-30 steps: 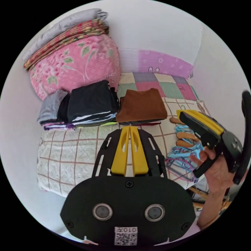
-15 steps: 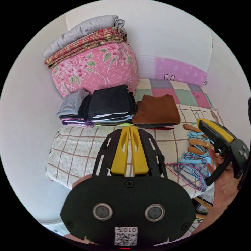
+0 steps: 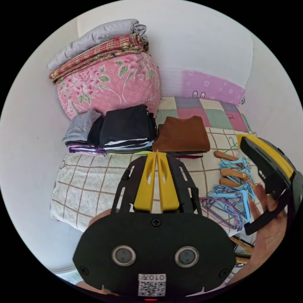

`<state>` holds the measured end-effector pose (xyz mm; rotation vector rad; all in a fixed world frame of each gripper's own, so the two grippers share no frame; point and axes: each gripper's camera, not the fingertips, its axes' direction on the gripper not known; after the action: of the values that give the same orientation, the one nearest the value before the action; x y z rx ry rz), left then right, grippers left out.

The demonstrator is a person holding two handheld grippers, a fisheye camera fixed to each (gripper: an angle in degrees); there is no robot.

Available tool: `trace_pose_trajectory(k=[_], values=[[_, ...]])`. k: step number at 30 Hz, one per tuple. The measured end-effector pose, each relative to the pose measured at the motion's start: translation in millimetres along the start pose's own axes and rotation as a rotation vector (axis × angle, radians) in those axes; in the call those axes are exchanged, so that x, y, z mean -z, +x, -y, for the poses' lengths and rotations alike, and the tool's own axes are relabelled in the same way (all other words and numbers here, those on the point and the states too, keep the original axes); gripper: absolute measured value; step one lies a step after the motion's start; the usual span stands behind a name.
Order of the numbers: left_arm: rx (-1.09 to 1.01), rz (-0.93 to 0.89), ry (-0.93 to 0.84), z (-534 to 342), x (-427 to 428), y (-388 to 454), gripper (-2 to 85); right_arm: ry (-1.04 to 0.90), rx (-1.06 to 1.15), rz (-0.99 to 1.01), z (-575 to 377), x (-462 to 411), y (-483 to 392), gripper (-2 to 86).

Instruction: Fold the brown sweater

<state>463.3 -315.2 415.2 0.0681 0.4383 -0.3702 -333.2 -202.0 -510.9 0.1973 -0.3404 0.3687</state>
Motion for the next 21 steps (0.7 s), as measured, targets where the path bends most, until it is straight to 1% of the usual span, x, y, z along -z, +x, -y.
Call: trace_pose_trajectory(k=[2,4,7,11,15,18,21], values=[[-0.003,-0.068,0.008,-6.3,2.0,5.1,-0.3,-0.001,0.017,-0.003,-7.4,-2.2,-10.9,0.9],[-0.008,-0.099,0.019,-10.6,5.6,9.4,-0.3,0.010,0.034,-0.017,-14.2,-3.3,-20.2,0.9],[-0.054,-0.135,0.038,-17.7,12.4,20.5,-0.2,0.018,0.024,0.011,-24.8,-6.1,-32.1,0.9],[-0.076,-0.103,0.089,-30.9,26.5,34.5,-0.2,0.002,0.027,0.026,-36.3,-16.2,-41.5,0.9],[-0.073,-0.118,0.077,-43.3,29.4,46.8,-0.3,0.007,0.047,0.000,-42.0,-20.8,-48.8,0.9],[-0.054,-0.087,0.067,-52.6,30.7,53.9,-0.3,0.026,0.041,-0.004,-45.0,-19.1,-50.9,0.9],[-0.011,-0.035,0.050,-58.5,26.9,53.5,-0.3,0.061,0.035,-0.050,-48.7,-17.1,-52.5,0.9]])
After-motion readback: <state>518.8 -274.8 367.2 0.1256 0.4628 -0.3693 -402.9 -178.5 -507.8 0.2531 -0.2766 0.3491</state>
